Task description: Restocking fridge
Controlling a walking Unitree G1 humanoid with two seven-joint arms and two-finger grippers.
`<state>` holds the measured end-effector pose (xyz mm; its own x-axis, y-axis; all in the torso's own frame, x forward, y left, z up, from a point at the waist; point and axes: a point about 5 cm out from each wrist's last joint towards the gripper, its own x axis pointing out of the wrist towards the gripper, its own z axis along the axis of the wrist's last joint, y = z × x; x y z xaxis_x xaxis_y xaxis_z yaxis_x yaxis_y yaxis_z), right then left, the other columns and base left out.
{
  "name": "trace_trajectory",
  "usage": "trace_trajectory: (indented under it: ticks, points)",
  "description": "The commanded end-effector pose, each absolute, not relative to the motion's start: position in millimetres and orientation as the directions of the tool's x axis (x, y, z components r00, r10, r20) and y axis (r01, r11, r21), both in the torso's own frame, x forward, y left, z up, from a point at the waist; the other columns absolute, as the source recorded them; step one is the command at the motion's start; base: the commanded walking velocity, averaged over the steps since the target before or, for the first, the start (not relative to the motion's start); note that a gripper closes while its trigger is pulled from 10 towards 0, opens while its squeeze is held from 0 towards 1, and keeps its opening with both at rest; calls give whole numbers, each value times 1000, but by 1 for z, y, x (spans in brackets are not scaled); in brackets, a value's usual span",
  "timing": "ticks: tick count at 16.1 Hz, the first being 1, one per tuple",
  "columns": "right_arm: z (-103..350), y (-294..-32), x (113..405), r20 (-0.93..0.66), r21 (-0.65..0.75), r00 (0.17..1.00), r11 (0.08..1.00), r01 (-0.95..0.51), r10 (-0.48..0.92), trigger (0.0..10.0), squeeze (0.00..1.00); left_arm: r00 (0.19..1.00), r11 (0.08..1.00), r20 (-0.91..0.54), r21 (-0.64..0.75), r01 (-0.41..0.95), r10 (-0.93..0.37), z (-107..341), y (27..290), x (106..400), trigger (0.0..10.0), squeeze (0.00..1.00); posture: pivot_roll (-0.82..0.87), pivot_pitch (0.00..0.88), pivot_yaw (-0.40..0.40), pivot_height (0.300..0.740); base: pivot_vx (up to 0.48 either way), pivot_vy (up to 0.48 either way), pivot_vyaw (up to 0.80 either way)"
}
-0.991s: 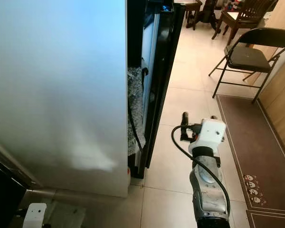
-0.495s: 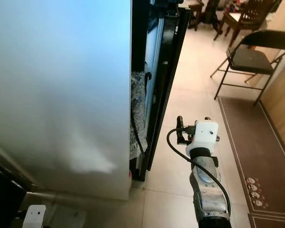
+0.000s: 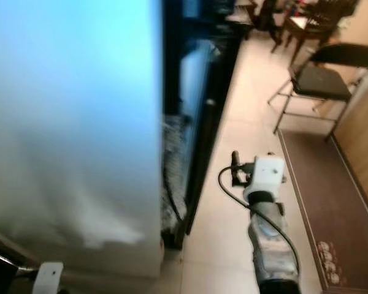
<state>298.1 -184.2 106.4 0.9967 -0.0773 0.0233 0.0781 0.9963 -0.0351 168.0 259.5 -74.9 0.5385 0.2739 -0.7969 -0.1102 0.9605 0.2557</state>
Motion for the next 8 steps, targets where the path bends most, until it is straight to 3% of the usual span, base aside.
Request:
trace_trajectory:
  ticks: [1, 8]
  points:
    - [108, -188, 295, 33, -48, 996, 995, 88, -87, 10000, 0, 516, 959, -809, 259, -118, 282, -78, 262, 160, 10000, 0, -129, 54, -38, 740, 0, 0, 0]
    - [113, -176, 284, 62, -86, 996, 994, 70, -64, 10000, 0, 509, 963, -818, 247, -108, 268, -80, 261, 156, 10000, 0, -131, 56, -38, 740, 0, 0, 0]
